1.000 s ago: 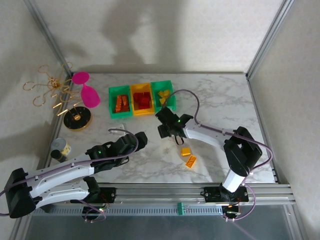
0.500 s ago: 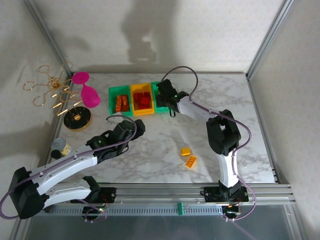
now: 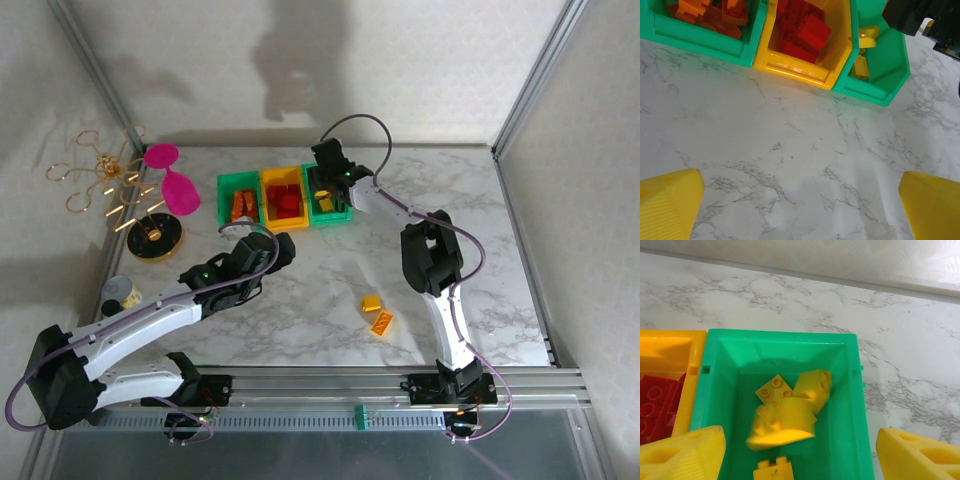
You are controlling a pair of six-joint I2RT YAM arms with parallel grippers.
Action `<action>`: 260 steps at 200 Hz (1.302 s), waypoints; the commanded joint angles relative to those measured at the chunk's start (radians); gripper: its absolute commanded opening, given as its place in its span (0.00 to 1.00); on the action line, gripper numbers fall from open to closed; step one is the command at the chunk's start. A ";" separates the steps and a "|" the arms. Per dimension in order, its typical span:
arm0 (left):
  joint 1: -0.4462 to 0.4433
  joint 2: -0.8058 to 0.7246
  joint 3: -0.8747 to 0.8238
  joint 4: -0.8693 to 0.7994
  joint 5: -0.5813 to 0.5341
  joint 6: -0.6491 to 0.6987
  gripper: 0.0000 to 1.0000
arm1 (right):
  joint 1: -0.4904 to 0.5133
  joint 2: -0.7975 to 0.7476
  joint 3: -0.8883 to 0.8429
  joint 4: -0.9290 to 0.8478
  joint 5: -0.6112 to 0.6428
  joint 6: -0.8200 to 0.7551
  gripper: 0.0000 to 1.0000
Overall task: Sort the legos into containers by color
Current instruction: Place the lego in the container, then pick up the lego from the bottom-center of the table.
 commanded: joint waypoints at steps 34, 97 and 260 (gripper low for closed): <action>-0.027 -0.019 0.020 -0.007 0.025 0.012 1.00 | 0.010 -0.303 -0.288 0.051 -0.090 0.035 0.81; -0.141 -0.047 -0.033 -0.020 0.014 -0.063 1.00 | 0.010 -0.591 -0.676 0.031 -0.193 0.130 0.86; -0.397 -0.080 -0.168 0.009 -0.100 -0.319 1.00 | 0.192 -0.857 -1.192 -0.115 -0.210 0.402 0.89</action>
